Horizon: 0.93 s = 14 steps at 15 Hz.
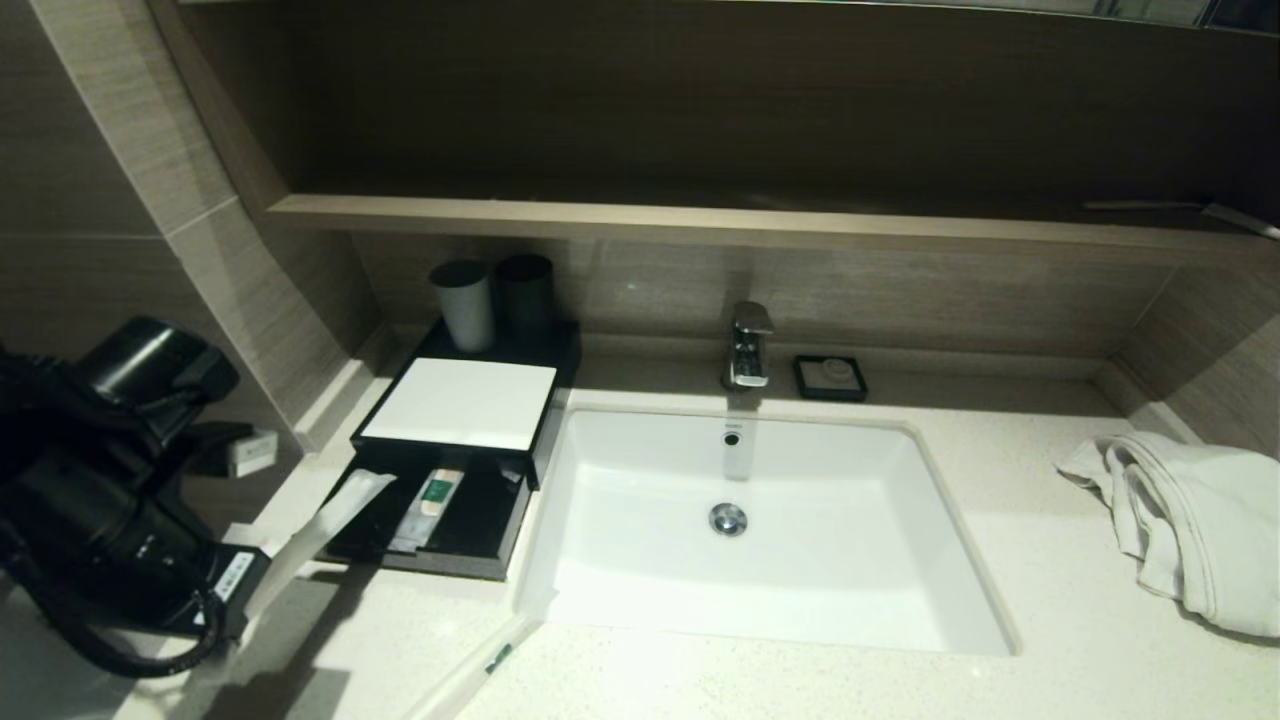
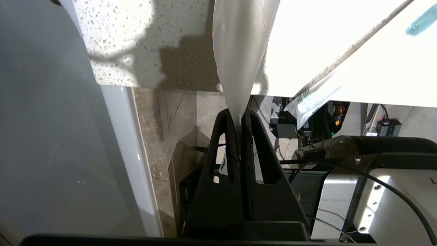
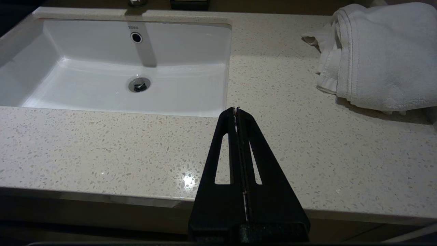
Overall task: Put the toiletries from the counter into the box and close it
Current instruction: Place the bathroom toiletry into the drawer
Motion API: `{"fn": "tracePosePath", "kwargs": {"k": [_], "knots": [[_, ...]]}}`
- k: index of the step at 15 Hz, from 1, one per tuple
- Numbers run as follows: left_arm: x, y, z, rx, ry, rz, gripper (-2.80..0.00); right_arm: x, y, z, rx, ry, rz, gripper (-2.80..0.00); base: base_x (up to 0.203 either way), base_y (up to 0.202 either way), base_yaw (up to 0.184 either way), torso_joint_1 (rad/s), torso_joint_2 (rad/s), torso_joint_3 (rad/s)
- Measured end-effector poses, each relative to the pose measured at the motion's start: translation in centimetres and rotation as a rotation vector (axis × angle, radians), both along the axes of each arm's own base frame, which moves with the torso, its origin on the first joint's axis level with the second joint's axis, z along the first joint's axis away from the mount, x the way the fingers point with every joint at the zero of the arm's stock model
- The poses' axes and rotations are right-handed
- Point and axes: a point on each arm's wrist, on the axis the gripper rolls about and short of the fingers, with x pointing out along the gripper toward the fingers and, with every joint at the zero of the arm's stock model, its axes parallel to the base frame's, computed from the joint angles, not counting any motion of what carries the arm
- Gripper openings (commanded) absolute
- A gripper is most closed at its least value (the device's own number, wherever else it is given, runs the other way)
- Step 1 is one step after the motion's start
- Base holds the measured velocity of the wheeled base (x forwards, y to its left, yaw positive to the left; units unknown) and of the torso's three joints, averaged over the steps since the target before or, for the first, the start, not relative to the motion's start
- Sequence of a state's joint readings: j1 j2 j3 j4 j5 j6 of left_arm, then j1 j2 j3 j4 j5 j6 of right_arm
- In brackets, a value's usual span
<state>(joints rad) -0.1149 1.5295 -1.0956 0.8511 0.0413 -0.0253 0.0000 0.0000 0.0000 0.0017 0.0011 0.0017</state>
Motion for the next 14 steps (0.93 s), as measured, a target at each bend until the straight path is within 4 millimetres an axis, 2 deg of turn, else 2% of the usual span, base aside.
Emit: {"fn": "tracePosePath", "kwargs": {"k": [14], "knots": [[6.4, -0.7, -1.7, 0.009, 0.065, -0.001, -2.80, 0.0, 0.0, 0.0, 0.000, 0.000, 0.000, -2.80, 0.000, 0.000, 0.000, 0.000, 0.00, 0.000]]}}
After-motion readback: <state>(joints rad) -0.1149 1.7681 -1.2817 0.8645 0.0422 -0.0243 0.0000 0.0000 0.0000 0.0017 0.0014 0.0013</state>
